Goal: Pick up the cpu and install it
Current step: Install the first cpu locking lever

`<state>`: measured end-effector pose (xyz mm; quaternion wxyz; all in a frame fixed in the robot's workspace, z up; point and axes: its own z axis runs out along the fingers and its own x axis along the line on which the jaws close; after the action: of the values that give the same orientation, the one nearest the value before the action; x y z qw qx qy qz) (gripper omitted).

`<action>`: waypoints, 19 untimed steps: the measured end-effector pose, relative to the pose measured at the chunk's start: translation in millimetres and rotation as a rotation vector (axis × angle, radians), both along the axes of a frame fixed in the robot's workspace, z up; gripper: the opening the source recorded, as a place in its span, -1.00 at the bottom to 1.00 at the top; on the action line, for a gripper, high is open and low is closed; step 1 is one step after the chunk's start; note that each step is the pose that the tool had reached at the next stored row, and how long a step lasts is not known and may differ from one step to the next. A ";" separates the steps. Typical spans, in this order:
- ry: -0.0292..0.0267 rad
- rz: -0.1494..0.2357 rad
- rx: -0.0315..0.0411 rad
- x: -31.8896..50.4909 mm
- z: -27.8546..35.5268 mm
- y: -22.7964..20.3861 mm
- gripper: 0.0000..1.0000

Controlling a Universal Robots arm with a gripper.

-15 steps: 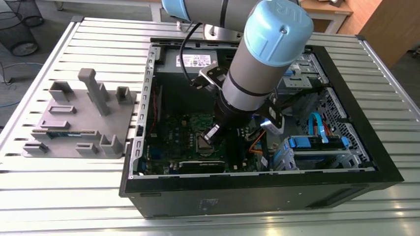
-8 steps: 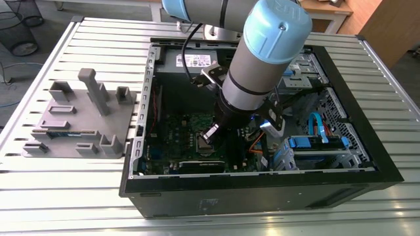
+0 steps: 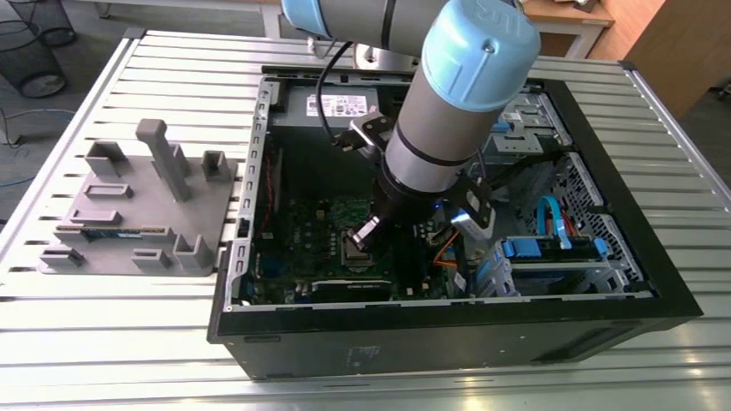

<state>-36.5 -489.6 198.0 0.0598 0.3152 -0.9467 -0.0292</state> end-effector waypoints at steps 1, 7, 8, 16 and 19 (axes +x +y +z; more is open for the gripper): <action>-0.0003 0.000 0.0000 -0.1 -0.5 0.2 -0.79; -0.0010 -0.005 -0.0006 -3.1 -2.8 5.3 -0.79; -0.0012 -0.007 -0.0004 -3.7 -3.0 6.6 -0.79; -0.0016 -0.033 0.0000 -4.9 -3.7 10.7 -0.79; -0.0017 -0.035 0.0002 -5.3 -3.8 10.8 -0.79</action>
<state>-41.7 -478.9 194.2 0.0585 0.2985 -0.9522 -0.0301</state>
